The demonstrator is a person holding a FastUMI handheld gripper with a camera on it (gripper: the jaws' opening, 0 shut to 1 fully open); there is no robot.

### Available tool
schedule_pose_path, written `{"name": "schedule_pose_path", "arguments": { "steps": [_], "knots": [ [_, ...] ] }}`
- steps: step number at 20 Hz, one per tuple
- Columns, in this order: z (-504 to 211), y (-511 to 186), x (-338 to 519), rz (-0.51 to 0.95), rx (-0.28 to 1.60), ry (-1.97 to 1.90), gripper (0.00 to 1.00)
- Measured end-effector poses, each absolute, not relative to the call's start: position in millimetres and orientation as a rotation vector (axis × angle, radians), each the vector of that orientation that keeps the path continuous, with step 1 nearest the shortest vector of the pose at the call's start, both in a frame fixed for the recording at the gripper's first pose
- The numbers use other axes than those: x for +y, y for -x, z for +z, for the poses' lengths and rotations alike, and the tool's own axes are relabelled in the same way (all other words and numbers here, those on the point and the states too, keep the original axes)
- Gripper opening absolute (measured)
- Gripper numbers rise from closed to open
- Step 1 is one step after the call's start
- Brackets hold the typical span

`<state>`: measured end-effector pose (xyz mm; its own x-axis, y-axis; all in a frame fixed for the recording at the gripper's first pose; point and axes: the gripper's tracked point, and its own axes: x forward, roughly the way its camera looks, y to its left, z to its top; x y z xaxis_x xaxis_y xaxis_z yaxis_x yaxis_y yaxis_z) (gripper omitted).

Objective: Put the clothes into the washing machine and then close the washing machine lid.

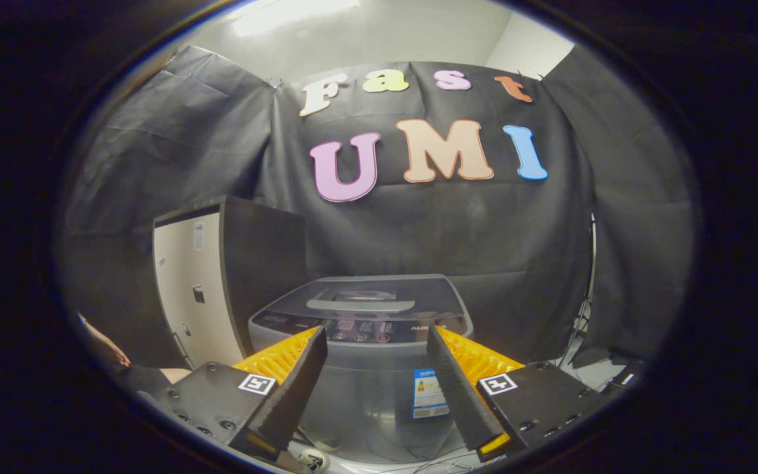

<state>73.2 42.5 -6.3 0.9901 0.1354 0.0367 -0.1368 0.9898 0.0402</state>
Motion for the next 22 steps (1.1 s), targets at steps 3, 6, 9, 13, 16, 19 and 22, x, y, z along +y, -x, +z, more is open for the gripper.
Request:
{"name": "schedule_pose_path", "arguments": {
  "steps": [3,6,9,13,16,19,22],
  "knots": [
    [-6,-74,36,0.115,-0.042,-0.067,0.96],
    [-13,-75,32,0.102,-0.020,-0.056,0.96],
    [-22,-73,31,0.098,0.013,-0.064,0.96],
    [-24,-62,24,0.073,0.020,-0.070,0.96],
    [-24,-55,21,0.064,0.020,-0.080,0.96],
    [-26,-52,22,0.068,0.027,-0.066,0.96],
    [-25,-47,23,0.070,0.027,-0.059,0.96]
  ]
}}
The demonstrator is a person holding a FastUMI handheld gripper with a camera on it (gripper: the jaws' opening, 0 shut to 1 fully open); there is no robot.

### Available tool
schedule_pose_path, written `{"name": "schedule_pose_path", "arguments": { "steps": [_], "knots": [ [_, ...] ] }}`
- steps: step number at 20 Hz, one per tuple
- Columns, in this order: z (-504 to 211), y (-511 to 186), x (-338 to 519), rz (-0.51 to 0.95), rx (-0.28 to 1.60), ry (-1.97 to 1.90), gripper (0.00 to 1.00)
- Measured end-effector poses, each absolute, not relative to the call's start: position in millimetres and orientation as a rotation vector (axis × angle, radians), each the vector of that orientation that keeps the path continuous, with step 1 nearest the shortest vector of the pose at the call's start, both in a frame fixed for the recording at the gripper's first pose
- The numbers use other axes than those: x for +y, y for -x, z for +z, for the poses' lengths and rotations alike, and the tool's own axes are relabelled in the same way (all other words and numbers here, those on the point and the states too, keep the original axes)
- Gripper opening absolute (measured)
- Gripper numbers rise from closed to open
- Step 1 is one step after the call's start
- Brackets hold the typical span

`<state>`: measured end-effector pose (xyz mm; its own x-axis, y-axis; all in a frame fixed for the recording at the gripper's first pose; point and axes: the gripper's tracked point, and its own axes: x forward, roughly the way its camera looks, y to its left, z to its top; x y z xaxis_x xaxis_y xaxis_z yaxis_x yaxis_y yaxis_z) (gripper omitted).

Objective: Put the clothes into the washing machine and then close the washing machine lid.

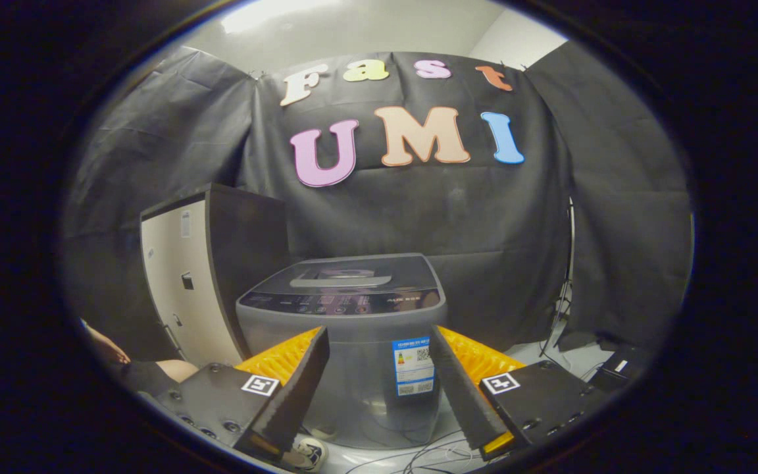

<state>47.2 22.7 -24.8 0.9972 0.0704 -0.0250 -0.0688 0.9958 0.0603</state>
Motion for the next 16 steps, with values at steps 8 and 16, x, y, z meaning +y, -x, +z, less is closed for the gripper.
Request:
{"name": "schedule_pose_path", "arguments": {
  "steps": [8,16],
  "knots": [
    [-22.2,-43.2,20.9,0.070,0.012,-0.071,0.96],
    [-21.4,-41.6,21.0,0.070,0.008,-0.074,0.96]
  ]
}}
